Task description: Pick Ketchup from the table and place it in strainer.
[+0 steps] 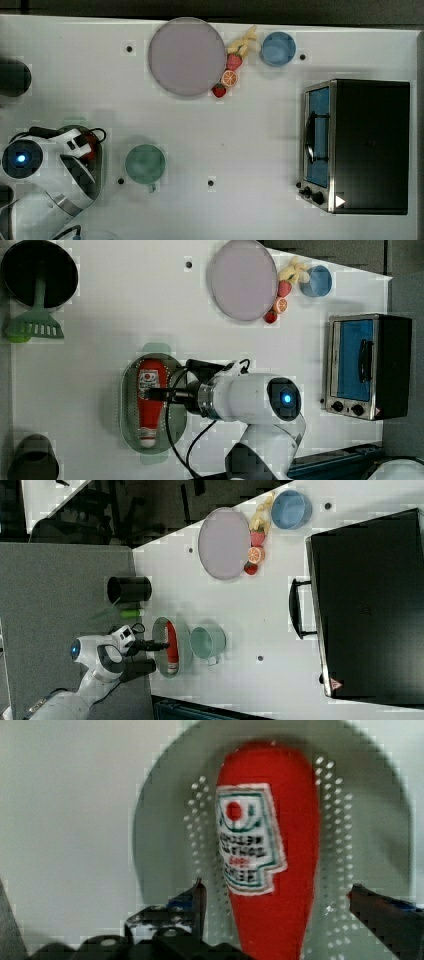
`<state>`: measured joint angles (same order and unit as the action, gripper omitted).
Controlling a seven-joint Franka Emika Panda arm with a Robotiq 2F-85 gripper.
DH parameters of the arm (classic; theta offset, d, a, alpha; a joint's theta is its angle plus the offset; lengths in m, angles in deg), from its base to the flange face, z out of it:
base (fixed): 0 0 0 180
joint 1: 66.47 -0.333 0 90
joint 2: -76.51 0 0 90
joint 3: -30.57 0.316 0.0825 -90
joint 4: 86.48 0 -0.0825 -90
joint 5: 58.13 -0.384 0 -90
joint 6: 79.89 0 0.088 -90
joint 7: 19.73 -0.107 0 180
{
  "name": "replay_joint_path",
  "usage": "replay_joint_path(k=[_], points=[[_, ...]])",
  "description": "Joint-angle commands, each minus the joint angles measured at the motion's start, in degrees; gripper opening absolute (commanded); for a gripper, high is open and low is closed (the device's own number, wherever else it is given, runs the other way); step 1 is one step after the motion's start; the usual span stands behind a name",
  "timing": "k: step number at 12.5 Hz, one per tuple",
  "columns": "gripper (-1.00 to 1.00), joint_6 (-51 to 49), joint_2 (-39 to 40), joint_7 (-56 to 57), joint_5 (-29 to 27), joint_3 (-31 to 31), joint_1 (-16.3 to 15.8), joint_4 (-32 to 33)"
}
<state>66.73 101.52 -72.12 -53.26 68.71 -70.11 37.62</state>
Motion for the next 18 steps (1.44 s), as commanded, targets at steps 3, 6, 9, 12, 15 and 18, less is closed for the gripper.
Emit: replay_joint_path(k=[3, 6, 9, 12, 15, 18], points=[[1.0, -7.2, -12.5, -4.6, 0.1, 1.0, 4.2, -2.6], [1.0, -22.1, -19.9, -4.4, -0.7, 0.3, 9.5, -6.1], [1.0, -30.9, -25.2, -3.4, -7.1, -3.5, 14.0, -11.1], [1.0, -38.6, -28.9, -0.9, -8.5, -9.6, 16.0, -15.8], [1.0, -49.0, -30.5, 1.6, -8.5, -16.1, 16.4, -20.7], [1.0, -53.4, -30.0, 5.5, -8.4, -22.6, 16.5, -25.9]])
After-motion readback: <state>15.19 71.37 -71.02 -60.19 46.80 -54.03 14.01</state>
